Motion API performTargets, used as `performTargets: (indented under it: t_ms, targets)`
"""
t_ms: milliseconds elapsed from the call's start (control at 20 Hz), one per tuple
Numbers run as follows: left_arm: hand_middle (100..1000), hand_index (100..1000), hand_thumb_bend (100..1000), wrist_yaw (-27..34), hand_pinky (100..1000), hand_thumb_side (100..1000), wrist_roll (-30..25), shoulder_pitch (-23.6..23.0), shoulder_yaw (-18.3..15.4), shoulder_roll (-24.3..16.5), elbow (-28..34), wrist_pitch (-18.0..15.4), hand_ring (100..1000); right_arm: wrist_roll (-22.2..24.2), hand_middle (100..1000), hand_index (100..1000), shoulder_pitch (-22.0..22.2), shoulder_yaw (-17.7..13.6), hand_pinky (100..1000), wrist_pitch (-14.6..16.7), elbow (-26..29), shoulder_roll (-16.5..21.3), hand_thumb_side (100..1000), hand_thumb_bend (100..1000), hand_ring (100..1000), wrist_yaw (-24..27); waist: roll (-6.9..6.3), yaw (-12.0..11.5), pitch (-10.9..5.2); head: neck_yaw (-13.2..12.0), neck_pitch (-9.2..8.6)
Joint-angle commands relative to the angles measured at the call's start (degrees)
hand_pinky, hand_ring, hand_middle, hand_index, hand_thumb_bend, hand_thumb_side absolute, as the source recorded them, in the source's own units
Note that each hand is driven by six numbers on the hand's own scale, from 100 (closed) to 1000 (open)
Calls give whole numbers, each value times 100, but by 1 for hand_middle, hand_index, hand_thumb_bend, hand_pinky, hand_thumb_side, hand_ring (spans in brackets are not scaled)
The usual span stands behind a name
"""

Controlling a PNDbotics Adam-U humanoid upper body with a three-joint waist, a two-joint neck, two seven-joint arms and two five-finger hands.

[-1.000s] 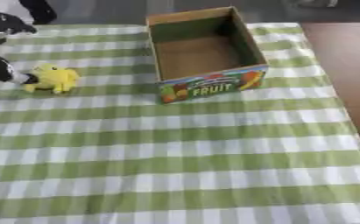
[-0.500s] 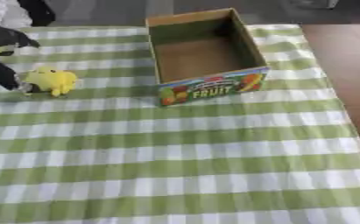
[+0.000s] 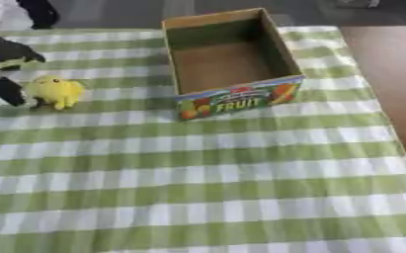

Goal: Pick up objects on the table and place them in the box.

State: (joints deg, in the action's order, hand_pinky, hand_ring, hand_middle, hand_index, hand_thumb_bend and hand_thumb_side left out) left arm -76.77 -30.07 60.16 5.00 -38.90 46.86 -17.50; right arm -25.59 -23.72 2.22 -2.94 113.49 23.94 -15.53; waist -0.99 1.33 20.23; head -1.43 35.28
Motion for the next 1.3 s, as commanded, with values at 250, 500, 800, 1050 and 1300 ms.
performTargets:
  t_ms: [250, 500, 800, 1050, 1300]
  targets:
    - [931, 998, 291, 13, 861, 452, -45, 199, -104, -104, -55, 0, 935, 0, 636, 862, -93, 1, 791, 6, 110, 141, 939, 100, 860, 14, -10, 23, -56, -62, -117]
    - [930, 991, 268, -30, 862, 433, -154, 200, -108, -91, -103, 5, 937, -19, 635, 862, -114, -1, 791, 15, 110, 142, 937, 100, 860, 17, -10, 51, -12, -113, -173]
    - [911, 982, 265, -27, 867, 421, -249, 201, -158, -62, -195, -24, 931, -38, 633, 862, -108, -8, 792, 12, 110, 144, 938, 100, 860, 20, -8, 64, 20, -117, -176]
    - [862, 924, 249, 230, 867, 401, -208, 217, -181, -63, -124, -180, 909, -60, 628, 861, -79, -16, 794, -29, 110, 133, 937, 100, 860, 14, -9, 47, 15, -111, -133]
    - [819, 883, 251, 510, 844, 402, -45, 191, -178, -91, -99, -268, 875, -80, 627, 862, -60, -25, 794, -57, 110, 120, 937, 100, 859, 14, -8, 39, -2, -99, -132]
